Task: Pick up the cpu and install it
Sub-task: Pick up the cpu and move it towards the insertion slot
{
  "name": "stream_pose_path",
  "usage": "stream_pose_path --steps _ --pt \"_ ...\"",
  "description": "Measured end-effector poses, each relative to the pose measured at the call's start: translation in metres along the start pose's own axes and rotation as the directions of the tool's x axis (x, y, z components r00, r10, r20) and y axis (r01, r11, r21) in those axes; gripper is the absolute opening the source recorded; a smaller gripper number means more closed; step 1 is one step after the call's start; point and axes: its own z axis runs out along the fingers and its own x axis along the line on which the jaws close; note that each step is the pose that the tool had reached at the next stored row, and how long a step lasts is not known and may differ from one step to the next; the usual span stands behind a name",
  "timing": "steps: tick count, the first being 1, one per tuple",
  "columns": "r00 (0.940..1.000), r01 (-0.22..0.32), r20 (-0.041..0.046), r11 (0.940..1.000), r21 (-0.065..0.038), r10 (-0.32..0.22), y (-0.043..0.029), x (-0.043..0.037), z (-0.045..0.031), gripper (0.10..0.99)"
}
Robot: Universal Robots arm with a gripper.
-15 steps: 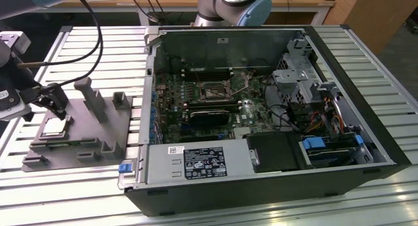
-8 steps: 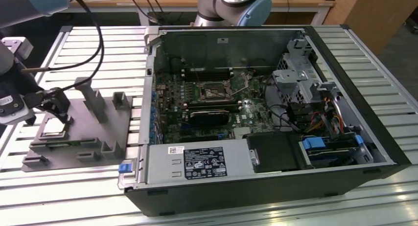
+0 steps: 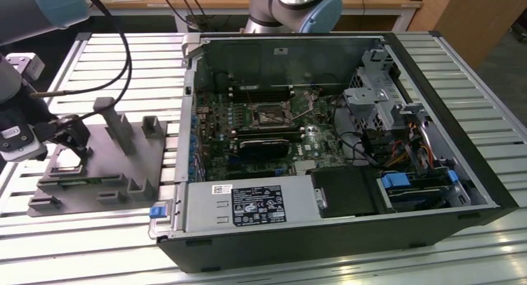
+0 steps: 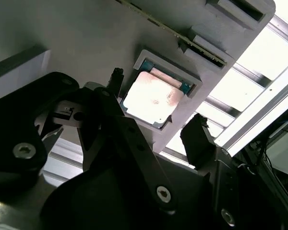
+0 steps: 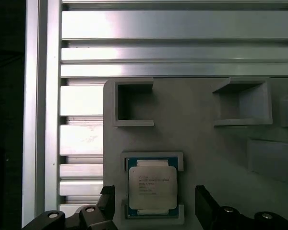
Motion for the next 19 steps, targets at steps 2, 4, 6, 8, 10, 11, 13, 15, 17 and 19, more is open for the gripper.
stream_pose_path --steps 2,4,6,8,10,11,13,15,17,19 --pt "1.0 0.0 -0.0001 1.0 0.0 0.0 -0.0002 0.0003 0.003 0.761" --pt "1.0 0.0 -0.0001 1.0 0.0 0.0 -0.0004 0.0006 0.0057 0.761" --pt "1.0 0.0 0.0 1.0 -0.001 0.0 -0.0005 0.0008 0.0081 0.761" --pt "1.0 0.002 -0.0002 1.0 -0.001 -0.002 -0.0007 0.001 0.0102 0.761" --pt "1.0 0.002 -0.0003 1.0 -0.001 -0.002 -0.0008 0.0011 0.0117 0.761" --pt "1.0 0.002 -0.0003 1.0 -0.001 -0.002 -0.0008 0.0011 0.0122 0.749" --pt "1.0 0.003 -0.0003 1.0 -0.001 -0.003 -0.0008 0.0011 0.013 0.678" --pt "1.0 0.003 -0.0005 1.0 -0.001 -0.003 -0.0008 0.0011 0.0136 0.678" --pt "1.0 0.004 -0.0005 1.0 -0.001 -0.004 -0.0007 0.0011 0.014 0.678" --pt "1.0 0.004 -0.0002 1.0 -0.001 -0.004 -0.0002 0.0011 0.0145 0.678"
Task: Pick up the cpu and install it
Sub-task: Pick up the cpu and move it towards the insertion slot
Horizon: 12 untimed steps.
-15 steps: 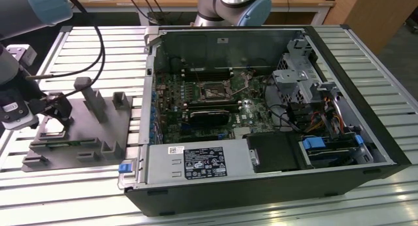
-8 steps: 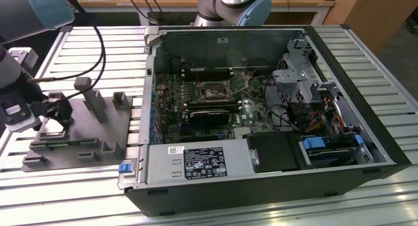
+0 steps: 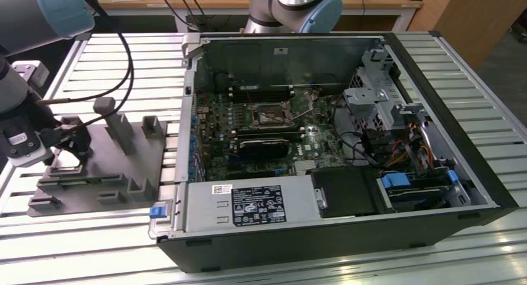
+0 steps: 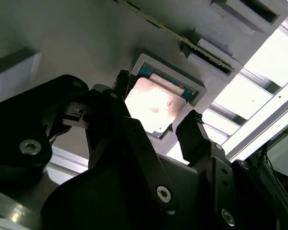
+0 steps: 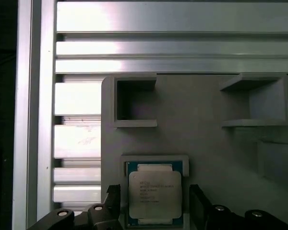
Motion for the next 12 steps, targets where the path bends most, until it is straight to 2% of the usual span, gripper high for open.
stream_pose_path --steps 6,7,12 --pt "1.0 0.001 -0.0003 1.0 0.0 -0.001 0.0016 0.0 0.0009 0.667" --pt "1.0 0.001 -0.0004 1.0 0.0 -0.001 0.0018 0.0001 0.001 0.596" --pt "1.0 0.003 -0.0003 1.0 0.0 -0.003 0.002 0.0001 0.0013 0.596"
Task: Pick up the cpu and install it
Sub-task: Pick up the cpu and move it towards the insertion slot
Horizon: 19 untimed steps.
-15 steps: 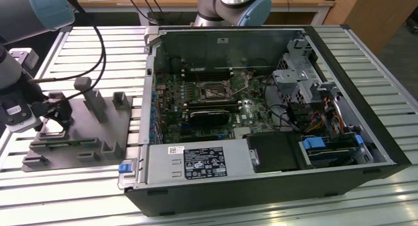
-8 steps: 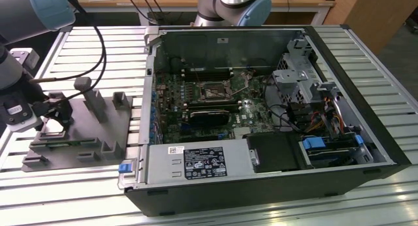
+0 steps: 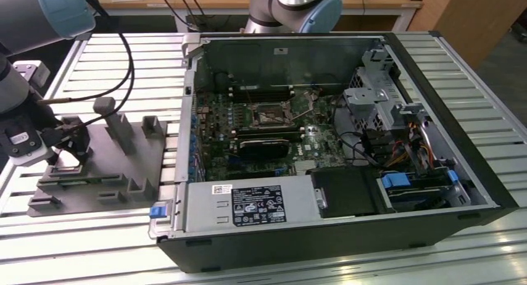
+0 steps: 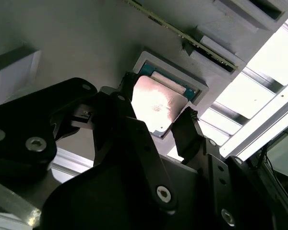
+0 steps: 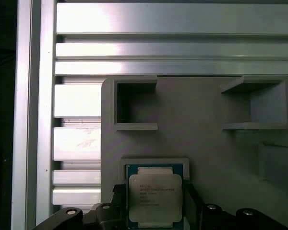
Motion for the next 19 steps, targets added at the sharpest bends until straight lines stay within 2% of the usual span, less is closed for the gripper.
stream_pose_path --steps 7,19 --pt "1.0 0.001 0.0088 1.0 0.0 -0.001 0.0001 0.0005 -0.0012 0.596" --pt "1.0 0.004 0.009 1.0 0.0 -0.004 -0.0001 0.002 0.0009 0.596"
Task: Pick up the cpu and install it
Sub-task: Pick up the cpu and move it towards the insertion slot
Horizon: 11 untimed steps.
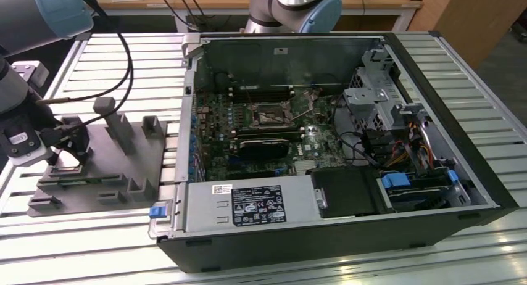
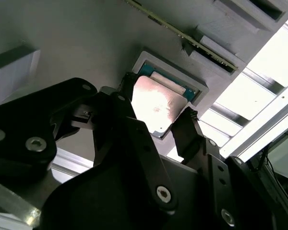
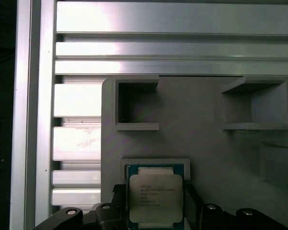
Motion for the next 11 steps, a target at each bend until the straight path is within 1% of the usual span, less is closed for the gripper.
stream_pose_path --steps 4,5,11 --pt "1.0 0.0 0.0002 1.0 0.0 0.0 0.0 0.0 -0.0001 0.58" --pt "1.0 0.0 0.0003 1.0 0.0 0.0 0.0 0.0 -0.0001 0.537" --pt "1.0 0.0 0.0 1.0 0.0 0.0 0.0003 0.0 -0.004 0.537"
